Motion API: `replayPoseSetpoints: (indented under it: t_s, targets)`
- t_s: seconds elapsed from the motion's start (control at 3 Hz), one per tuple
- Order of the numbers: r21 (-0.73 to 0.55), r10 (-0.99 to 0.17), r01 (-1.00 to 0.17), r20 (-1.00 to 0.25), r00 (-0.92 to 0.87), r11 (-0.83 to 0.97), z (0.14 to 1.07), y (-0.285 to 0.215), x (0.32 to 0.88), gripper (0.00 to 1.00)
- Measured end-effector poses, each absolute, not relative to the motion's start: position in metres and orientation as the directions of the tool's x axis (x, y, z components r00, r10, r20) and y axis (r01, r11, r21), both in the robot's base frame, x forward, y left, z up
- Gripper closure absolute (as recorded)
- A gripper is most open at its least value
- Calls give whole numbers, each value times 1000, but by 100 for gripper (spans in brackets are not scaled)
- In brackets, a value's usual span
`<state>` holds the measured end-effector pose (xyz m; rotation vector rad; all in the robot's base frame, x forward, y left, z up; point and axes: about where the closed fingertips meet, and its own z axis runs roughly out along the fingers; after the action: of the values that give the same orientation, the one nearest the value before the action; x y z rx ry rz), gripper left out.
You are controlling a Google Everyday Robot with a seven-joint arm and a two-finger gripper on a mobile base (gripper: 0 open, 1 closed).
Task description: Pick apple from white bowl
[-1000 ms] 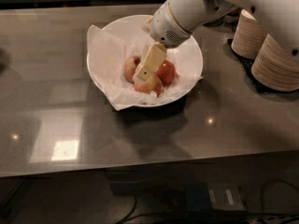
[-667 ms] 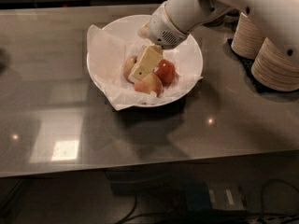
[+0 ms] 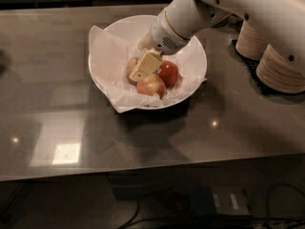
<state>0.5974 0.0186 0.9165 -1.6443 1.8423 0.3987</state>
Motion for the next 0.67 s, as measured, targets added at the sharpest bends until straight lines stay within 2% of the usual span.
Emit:
replayPoseSetpoints:
  t_s: [0.67]
  targets:
    - [-195, -795, -950, -602, -81, 245, 899, 10, 603, 29]
